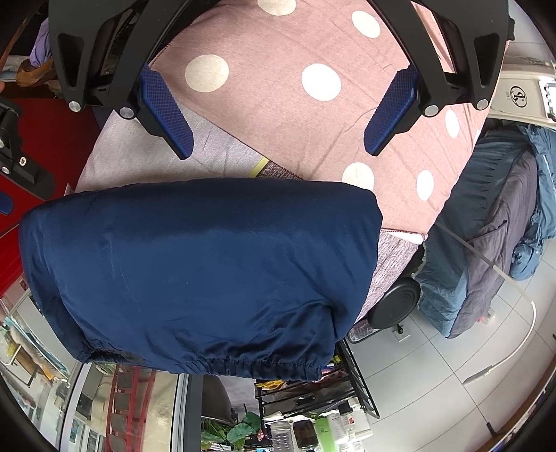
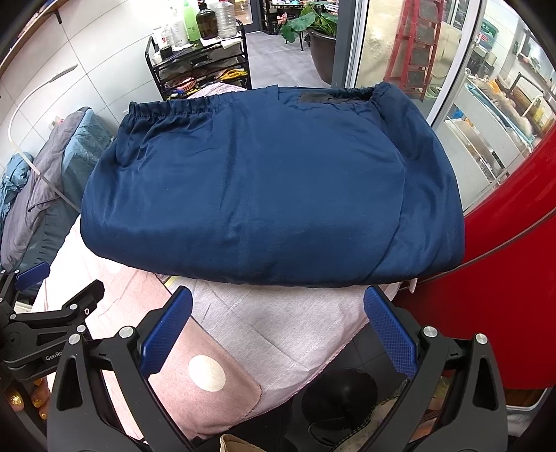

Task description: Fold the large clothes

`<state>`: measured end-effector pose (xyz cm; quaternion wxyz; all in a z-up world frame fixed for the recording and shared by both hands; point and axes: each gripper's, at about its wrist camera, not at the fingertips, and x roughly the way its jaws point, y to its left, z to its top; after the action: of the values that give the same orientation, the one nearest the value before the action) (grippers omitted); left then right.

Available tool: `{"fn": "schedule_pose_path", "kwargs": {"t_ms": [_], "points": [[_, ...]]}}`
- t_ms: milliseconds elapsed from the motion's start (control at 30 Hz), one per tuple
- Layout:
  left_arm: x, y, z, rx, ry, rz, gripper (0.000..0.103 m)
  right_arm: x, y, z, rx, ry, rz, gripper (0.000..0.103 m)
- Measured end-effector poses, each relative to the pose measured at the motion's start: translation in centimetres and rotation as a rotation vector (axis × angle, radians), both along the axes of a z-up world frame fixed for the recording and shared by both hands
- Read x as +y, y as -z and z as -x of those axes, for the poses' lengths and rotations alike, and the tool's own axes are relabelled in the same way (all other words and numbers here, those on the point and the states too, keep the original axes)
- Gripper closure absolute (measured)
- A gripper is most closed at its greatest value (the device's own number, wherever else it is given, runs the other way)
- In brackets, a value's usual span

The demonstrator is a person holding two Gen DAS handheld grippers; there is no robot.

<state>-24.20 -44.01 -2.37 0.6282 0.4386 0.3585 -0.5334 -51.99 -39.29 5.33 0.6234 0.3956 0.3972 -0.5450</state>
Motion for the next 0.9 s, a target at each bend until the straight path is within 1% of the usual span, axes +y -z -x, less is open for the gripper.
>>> {"fn": "schedule_pose_path", "kwargs": {"t_ms": [367,533,600,733,900], "points": [[-0.1,0.0,0.6,-0.029,0.013,0.002,0.006,-0.1,0.1,0.1,0.002,0.003,0.0,0.006],[0.3,-0.4,0.9,-0.014,0.027,0.027,0.006,-0.1,0.2,0.4,0.004,0.012,0.002,0.006],[0.3,-0.3,1.2,-0.023,0.034,0.023,0.006,-0.1,0.2,0.6,0.005,0.015,0.001,0.006],[0.2,-0.2,1.3,-0.016,0.037,0.009,0.006,-0.1,0.1,0.6,0.005,0.019,0.004,0.006],[0.3,-0.4,1.6,-0.04,0.045,0.018,0.006,-0.2,0.1,0.6,0.005,0.017,0.003,0.006]]}}
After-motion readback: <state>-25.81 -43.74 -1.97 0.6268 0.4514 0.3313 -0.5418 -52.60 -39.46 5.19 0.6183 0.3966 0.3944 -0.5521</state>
